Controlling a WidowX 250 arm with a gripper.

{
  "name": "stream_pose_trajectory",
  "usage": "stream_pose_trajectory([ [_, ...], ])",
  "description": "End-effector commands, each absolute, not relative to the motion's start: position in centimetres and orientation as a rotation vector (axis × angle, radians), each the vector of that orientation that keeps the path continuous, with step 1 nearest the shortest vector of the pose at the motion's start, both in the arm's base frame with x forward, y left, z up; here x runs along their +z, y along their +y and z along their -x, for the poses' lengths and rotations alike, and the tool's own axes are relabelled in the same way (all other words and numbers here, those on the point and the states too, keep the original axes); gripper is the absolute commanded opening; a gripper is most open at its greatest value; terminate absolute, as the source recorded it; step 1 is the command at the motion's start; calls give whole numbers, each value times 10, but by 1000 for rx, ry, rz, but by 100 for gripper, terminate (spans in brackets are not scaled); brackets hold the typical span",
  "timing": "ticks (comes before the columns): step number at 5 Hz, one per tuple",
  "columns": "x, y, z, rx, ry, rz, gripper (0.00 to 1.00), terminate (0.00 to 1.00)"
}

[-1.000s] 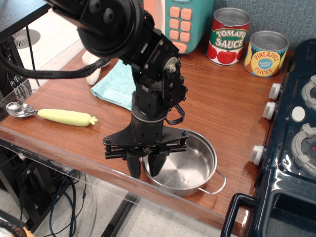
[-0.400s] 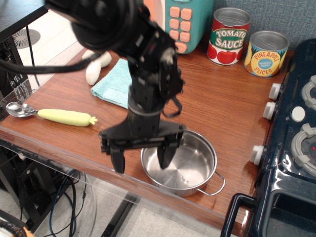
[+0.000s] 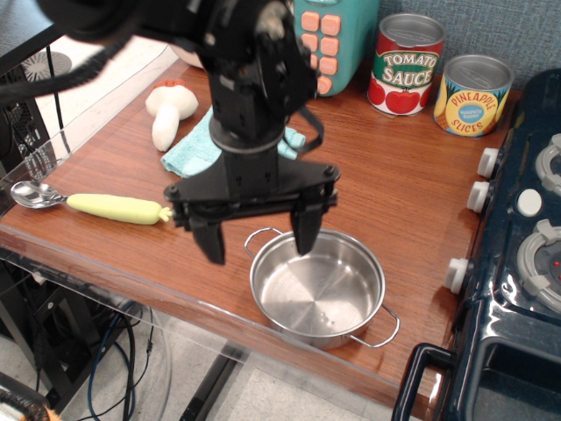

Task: Move the silver pot forward to the edge of the table.

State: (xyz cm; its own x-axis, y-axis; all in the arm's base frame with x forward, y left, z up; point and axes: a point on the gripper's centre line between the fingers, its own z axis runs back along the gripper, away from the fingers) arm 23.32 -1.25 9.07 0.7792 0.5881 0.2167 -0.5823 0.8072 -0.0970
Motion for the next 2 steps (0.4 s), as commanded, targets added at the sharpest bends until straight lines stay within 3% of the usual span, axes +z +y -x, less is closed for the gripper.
stream_pose_trajectory([
  [1,97,-9,-230,631,-268,35,100,0],
  [2,97,-9,-230,631,-268,35,100,100],
])
